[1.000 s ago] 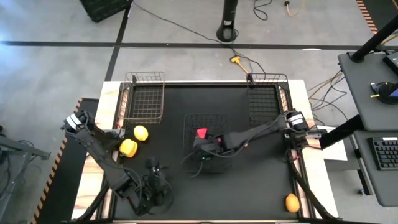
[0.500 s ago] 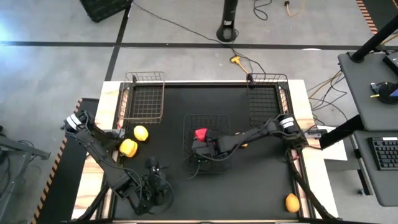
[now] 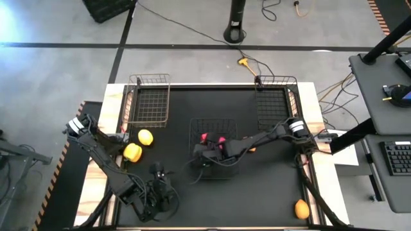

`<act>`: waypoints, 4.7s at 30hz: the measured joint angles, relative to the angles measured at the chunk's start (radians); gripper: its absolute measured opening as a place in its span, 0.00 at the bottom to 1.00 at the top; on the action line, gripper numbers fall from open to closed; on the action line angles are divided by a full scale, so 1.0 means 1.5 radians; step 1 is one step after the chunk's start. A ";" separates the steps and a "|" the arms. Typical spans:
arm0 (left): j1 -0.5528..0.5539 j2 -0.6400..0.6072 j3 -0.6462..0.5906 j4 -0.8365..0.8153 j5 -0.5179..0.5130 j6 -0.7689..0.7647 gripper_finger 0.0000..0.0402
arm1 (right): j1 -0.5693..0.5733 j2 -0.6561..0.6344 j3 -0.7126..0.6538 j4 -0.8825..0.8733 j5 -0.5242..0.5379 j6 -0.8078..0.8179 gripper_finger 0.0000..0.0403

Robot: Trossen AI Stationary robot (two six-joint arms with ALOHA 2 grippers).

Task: Sort produce into baskets
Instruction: Put the red bell pepper into the bottom wire basket, then put the top right lemon into the right wire basket

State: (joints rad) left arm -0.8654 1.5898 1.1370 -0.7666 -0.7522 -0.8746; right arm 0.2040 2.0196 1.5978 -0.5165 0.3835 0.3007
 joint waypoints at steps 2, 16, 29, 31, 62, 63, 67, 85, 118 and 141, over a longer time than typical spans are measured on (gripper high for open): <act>0.000 0.000 0.000 0.002 0.000 -0.001 0.87 | 0.002 0.005 0.000 0.008 -0.010 -0.022 0.90; 0.000 0.000 0.000 0.003 0.000 -0.001 0.87 | 0.002 0.048 -0.001 0.004 -0.066 -0.029 0.90; 0.000 0.000 0.000 0.005 0.000 -0.001 0.87 | 0.002 0.017 0.014 -0.005 -0.063 -0.021 0.90; 0.001 0.000 0.000 0.007 0.000 -0.001 0.87 | 0.002 0.016 0.014 -0.005 -0.064 -0.016 0.90; 0.001 0.000 0.000 0.056 0.037 -0.045 0.87 | 0.151 -0.136 0.299 -0.696 0.084 0.208 0.98; 0.001 0.000 0.000 0.061 0.036 -0.041 0.87 | 0.168 -0.160 0.267 -0.701 0.093 0.246 0.98; 0.001 0.000 -0.001 0.089 0.036 -0.007 0.87 | 0.237 -0.268 0.098 -0.683 0.148 0.389 0.98; 0.009 0.001 -0.001 0.094 -0.140 0.084 0.87 | 0.341 -0.412 -0.550 -0.235 0.366 0.576 0.98; 0.088 0.001 -0.001 0.072 -0.181 0.102 0.87 | 0.175 -0.289 -0.756 0.319 0.421 0.550 0.79; 0.088 0.001 -0.016 0.066 -0.179 0.105 0.87 | 0.187 -0.558 -0.509 -0.245 0.349 0.518 0.59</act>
State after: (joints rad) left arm -0.7330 1.5913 1.1131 -0.6670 -1.0214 -0.7169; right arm 0.4843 1.1827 0.8349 -0.8843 0.9069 1.0771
